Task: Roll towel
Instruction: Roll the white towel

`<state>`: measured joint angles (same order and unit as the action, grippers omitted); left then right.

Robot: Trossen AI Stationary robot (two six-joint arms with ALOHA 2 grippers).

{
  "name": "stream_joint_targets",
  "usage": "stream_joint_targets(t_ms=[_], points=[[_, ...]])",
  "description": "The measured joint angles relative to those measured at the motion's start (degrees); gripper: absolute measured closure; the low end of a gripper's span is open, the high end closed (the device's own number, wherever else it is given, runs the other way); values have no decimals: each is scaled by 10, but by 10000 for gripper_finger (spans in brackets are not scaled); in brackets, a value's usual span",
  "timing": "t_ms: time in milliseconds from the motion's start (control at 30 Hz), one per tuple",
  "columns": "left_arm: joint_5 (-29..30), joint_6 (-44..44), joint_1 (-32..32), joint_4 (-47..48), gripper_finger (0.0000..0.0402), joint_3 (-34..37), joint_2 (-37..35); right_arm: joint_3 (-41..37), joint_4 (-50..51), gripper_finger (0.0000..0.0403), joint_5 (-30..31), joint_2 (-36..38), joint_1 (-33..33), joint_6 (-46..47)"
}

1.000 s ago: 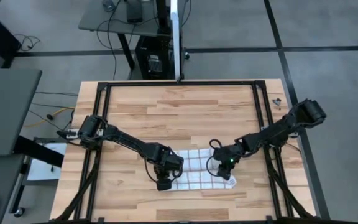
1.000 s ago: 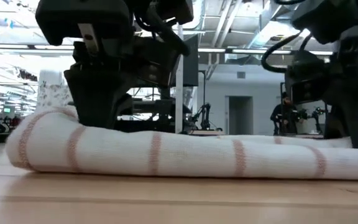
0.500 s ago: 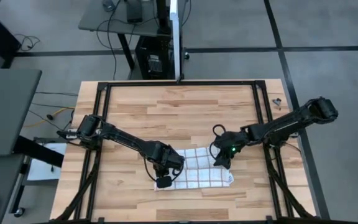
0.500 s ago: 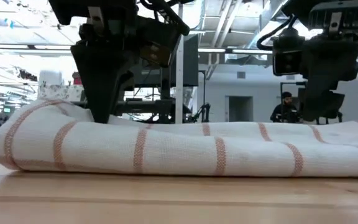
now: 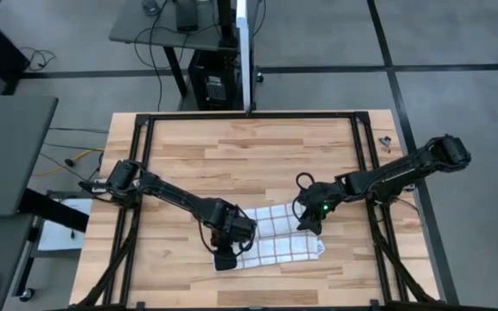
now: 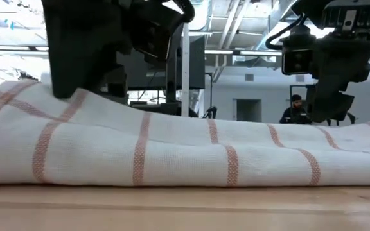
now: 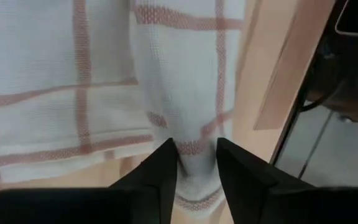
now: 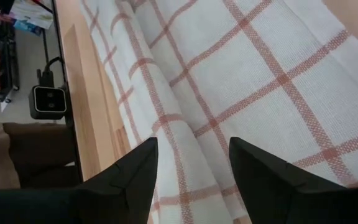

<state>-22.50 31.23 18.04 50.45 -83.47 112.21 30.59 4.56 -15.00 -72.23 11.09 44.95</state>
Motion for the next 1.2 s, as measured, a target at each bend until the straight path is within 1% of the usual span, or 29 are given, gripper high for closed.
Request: stream_joint_targets(t_ms=[33,167,200,333,400,500,567,600,633,733,800,867,933,1033,1200], points=[[18,4,-3,11,304,0,-3,0,0,211,0,0,0,0],[143,7,-9,61,307,-1,-28,0,-1,211,2,0,0,-7],[155,0,-8,73,307,-1,-31,0,-1,211,2,0,0,-9],[166,-3,-15,104,308,-1,-40,1,-3,211,2,0,0,-19],[170,10,-18,105,308,-1,-55,5,-2,211,2,0,1,-19],[174,38,-7,57,308,0,-90,24,-11,211,1,11,19,-19],[193,40,12,6,308,0,-115,28,-56,211,4,22,45,-19],[210,39,24,-21,308,-1,-123,28,-82,212,24,24,61,-20],[234,37,37,-44,308,1,-128,26,-109,214,60,24,81,-22],[304,34,72,-99,308,29,-128,1,-204,224,218,9,144,-48],[341,38,90,-137,308,60,-122,-18,-254,233,310,-13,179,-65],[363,47,105,-193,308,96,-118,-35,-313,243,362,-40,203,-74],[378,57,115,-246,308,138,-118,-47,-351,252,376,-72,216,-75],[394,83,124,-341,309,199,-118,-47,-372,261,377,-125,228,-71],[397,122,126,-423,309,260,-119,-47,-395,264,378,-211,239,-74]])
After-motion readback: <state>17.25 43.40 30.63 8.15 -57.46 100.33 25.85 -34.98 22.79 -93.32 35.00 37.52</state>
